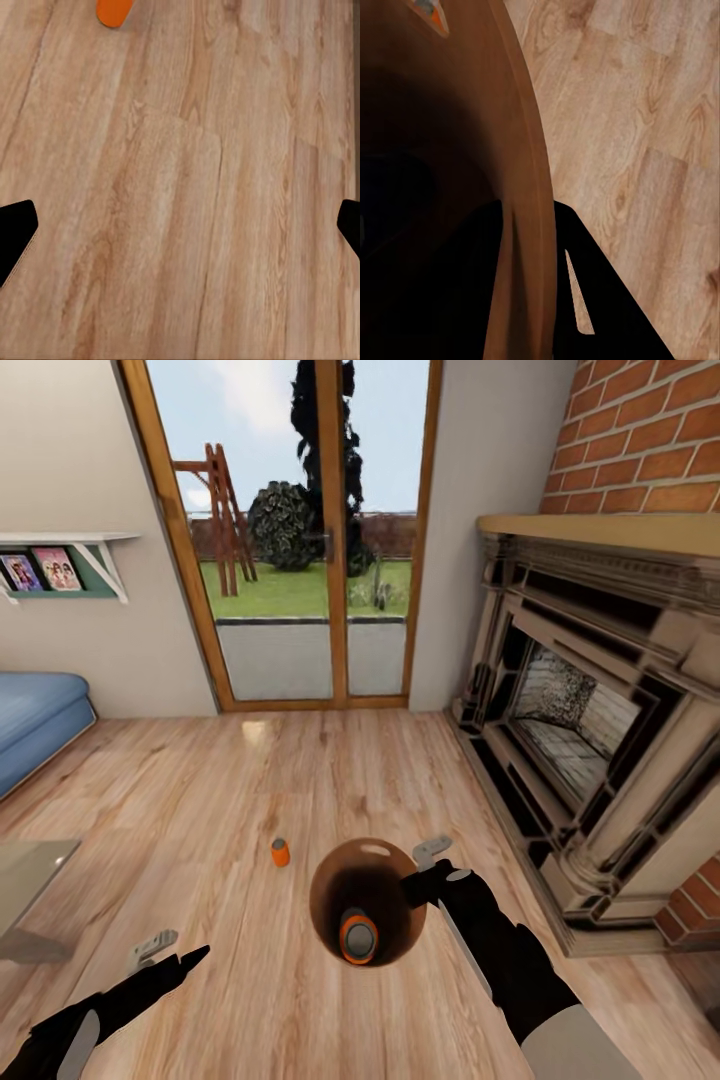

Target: Put the three can of soda from the living room inside the tash can in the kitchen.

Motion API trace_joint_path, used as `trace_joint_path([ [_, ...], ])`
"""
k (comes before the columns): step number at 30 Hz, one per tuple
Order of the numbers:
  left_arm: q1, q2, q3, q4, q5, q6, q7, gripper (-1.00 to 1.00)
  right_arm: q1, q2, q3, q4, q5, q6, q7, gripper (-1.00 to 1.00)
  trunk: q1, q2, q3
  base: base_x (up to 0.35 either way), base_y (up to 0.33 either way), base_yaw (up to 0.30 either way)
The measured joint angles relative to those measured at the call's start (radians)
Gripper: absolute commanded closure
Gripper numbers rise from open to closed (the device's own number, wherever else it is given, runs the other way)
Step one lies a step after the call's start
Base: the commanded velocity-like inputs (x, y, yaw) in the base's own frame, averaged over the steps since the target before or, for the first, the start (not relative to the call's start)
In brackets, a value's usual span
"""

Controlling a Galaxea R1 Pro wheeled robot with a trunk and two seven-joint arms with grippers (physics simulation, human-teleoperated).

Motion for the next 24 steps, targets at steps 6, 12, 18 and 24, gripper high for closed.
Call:
trace_joint_path([
  [6, 0.0, 0.0, 0.0, 0.0, 0.0, 0.0, 0.0, -1.0, 0.0, 0.0, 0.0, 0.001, 0.0, 0.0, 0.0, 1.0, 0.0, 0.0, 0.0, 0.346, 0.082, 0.0],
  [12, 0.0, 0.0, 0.0, 0.0, 0.0, 0.0, 0.0, -1.0, -0.001, 0.0, 0.0, 0.001, 0.0, 0.0, 0.0, 1.0, 0.0, 0.0, 0.0, 0.346, 0.082, 0.0],
  [18, 0.0, 0.0, 0.0, 0.0, 0.0, 0.0, 0.0, -1.0, 0.0, 0.0, 0.0, 0.001, 0.0, 0.0, 0.0, 1.0, 0.0, 0.0, 0.0, 0.346, 0.082, 0.0],
  [24, 0.0, 0.0, 0.0, 0.0, 0.0, 0.0, 0.0, -1.0, -0.001, 0.0, 0.0, 0.001, 0.0, 0.0, 0.0, 1.0, 0.0, 0.0, 0.0, 0.346, 0.082, 0.0],
])
